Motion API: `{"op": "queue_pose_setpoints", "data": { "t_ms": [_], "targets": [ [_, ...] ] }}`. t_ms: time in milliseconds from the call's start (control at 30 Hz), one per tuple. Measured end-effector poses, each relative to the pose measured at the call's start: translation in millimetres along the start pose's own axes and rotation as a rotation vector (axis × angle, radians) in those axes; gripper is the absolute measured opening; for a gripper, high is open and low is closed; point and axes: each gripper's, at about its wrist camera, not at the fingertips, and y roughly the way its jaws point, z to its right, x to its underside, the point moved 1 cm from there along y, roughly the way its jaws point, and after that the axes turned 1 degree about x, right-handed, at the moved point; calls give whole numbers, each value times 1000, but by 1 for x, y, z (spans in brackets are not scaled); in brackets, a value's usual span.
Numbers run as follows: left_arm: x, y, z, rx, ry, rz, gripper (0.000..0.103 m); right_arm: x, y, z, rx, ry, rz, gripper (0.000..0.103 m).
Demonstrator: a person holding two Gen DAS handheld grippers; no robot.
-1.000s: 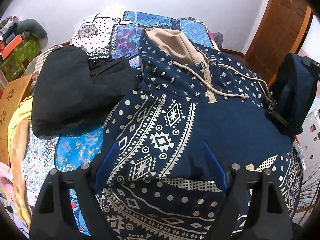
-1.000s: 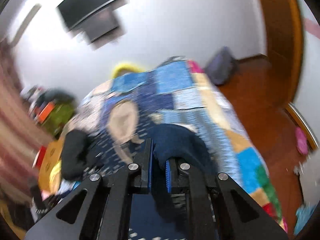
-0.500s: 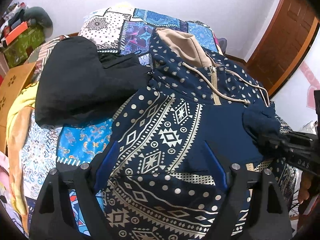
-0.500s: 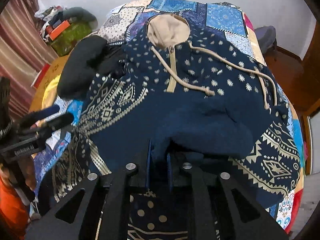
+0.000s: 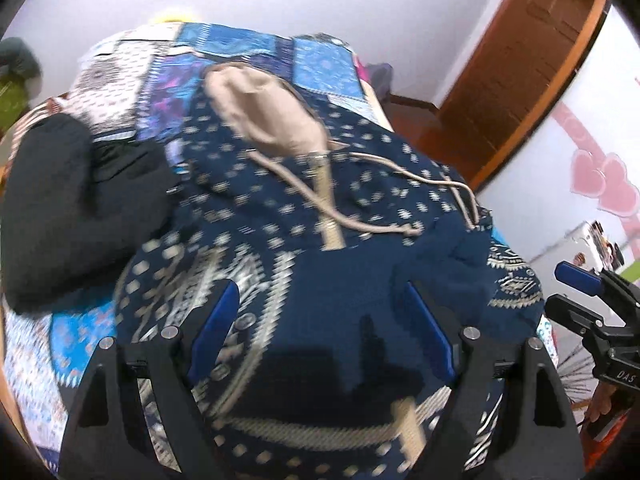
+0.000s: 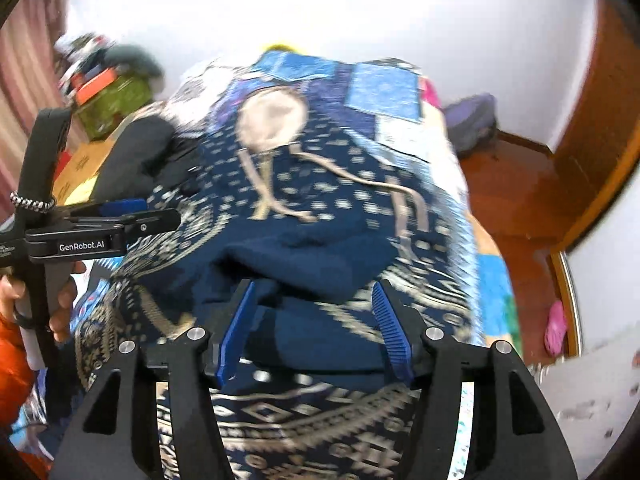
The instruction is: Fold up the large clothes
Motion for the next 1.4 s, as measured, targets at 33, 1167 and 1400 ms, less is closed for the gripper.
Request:
{"op": "queue_pose_setpoints", "data": {
  "t_ms": [33, 1167, 1400],
  "targets": [
    [-5, 9, 6, 23, 13, -21, 83, 1, -1, 7, 10, 22, 0, 56],
    [-27, 48, 102, 48, 319, -59, 5, 50, 43, 98, -37, 484, -113, 63],
    [-56, -52, 77, 92, 193, 184, 5, 40, 22, 105, 14, 480, -50, 63]
  ]
}}
